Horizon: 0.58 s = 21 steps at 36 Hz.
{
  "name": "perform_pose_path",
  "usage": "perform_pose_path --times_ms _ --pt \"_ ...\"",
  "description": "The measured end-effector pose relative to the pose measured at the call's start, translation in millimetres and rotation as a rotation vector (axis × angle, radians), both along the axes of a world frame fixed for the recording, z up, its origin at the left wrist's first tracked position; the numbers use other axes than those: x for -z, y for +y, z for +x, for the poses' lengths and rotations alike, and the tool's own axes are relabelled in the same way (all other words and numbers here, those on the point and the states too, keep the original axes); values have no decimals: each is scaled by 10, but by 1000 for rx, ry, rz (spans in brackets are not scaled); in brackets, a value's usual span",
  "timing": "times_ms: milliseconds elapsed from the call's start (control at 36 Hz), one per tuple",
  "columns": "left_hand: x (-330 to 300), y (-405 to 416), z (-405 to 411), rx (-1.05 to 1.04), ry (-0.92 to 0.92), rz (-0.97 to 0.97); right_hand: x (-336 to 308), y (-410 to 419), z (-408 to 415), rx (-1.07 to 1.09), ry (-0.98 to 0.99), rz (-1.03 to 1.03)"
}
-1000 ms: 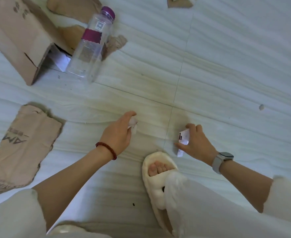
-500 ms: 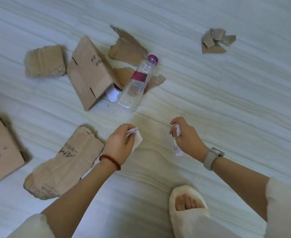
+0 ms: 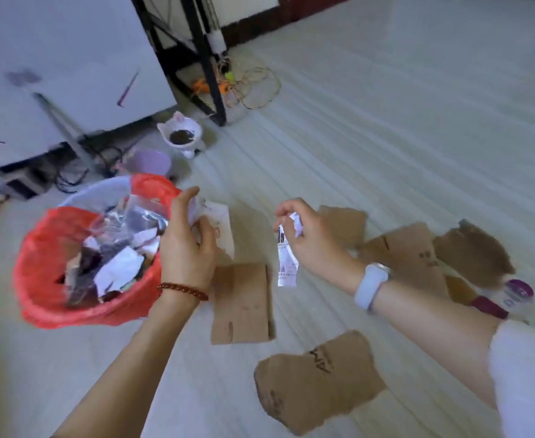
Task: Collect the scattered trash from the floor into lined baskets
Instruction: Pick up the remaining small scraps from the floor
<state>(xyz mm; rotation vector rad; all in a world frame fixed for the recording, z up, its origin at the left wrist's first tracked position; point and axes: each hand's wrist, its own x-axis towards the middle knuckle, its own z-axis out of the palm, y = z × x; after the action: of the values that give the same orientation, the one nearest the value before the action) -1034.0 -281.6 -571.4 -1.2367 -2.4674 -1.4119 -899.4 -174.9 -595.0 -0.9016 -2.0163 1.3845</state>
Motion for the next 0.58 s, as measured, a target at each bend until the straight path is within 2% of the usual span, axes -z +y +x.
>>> perform_pose_path --times_ms 167,222,306,361,417,528,583 --pt "-273 -511 -1052 -292 11 -11 -384 -388 -1429 3 217 16" --pt "-211 -637 -1342 -298 -28 -102 -395 -520 -1790 -72 194 26" --pt "-58 -793 -1658 -314 -80 -220 -312 -623 -2126 -274 9 100" --pt "-15 -870 -1707 -341 -95 -211 -261 -621 -2179 -354 -103 145" --pt "-4 -892 -1637 -371 -84 -170 -228 -595 -2121 -356 -54 129" --pt "38 -739 -1238 -332 11 -75 -195 -479 -1742 -212 83 50" --pt "101 -583 -979 -269 78 -52 -134 -362 -1410 -124 93 82"
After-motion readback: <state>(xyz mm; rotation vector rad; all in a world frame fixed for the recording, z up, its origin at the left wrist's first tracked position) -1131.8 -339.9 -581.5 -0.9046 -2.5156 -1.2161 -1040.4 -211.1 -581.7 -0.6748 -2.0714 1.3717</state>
